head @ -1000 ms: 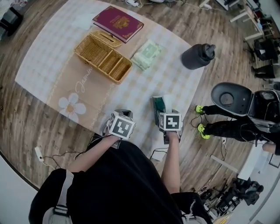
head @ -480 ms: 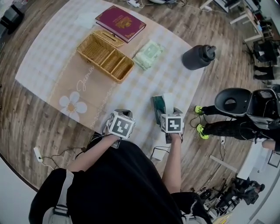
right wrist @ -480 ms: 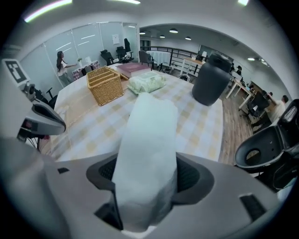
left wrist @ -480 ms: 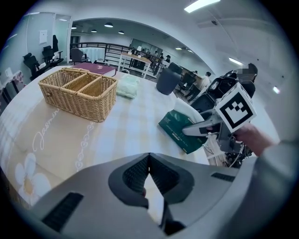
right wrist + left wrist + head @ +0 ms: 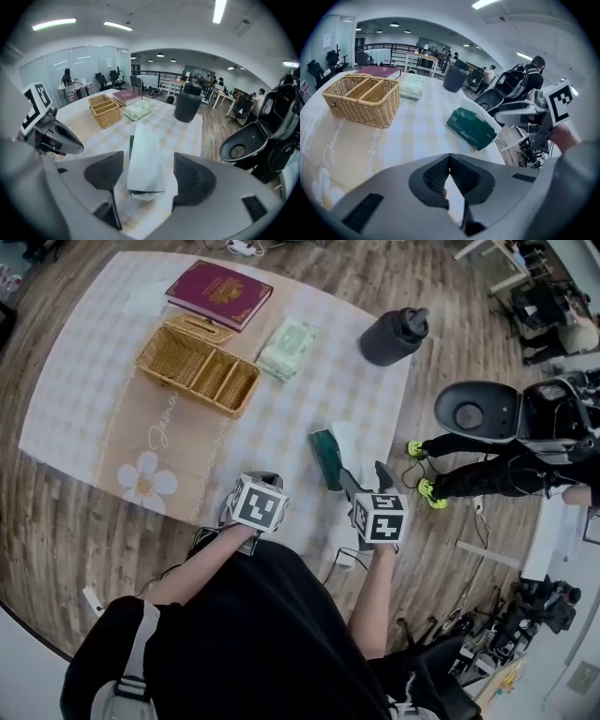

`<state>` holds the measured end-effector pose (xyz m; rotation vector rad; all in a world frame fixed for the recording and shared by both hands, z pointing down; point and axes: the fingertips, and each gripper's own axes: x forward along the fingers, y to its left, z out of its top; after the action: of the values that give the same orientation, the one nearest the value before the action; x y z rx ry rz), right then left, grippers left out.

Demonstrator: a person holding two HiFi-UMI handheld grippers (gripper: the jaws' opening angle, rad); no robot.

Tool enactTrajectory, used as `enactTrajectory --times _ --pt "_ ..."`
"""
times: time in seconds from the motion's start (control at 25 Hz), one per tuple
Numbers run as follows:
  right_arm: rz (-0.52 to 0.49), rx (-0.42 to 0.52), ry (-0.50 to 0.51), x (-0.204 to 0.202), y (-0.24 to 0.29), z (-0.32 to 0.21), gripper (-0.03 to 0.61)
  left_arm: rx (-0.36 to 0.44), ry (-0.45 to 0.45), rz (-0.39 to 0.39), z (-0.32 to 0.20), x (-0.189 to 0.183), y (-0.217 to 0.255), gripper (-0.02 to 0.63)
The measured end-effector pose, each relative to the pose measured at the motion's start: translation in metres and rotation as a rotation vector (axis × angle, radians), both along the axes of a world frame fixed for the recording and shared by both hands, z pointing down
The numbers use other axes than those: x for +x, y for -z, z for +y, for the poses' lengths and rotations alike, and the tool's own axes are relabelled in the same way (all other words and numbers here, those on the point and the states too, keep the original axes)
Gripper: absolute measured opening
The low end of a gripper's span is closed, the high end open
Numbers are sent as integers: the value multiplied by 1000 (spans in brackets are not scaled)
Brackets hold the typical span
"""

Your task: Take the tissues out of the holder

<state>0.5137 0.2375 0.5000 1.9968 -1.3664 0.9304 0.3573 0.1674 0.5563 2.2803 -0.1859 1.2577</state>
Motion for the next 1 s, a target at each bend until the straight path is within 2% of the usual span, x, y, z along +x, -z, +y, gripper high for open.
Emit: enactTrajectory --times 0.08,0.12,0.2,0.36,0.44,0.56,0.68,0.88,1.0 --pt "-2 33 -22 -6 11 9 337 1 -28 3 4 2 -1 9" --pt "-5 48 -22 -12 15 13 292 -6 -43 4 7 3 -4 9" --pt "0 91 -29 -25 22 19 123 -25 -79 3 13 4 -3 8" --pt "-30 181 -76 -49 31 26 36 -32 -134 16 23 7 3 9" --pt "-64 231 -84 -63 34 25 12 -29 -159 17 27 7 3 8" --pt "-151 285 -109 -83 32 19 12 -37 -180 14 31 7 6 9" --pt "-220 249 -164 -100 17 16 12 -32 -200 13 34 5 6 9" --pt "-309 64 -304 -123 -25 21 12 -7 -227 18 37 -1 2 9" --pt "-337 5 -318 -138 -39 13 12 15 -228 10 34 -8 1 9"
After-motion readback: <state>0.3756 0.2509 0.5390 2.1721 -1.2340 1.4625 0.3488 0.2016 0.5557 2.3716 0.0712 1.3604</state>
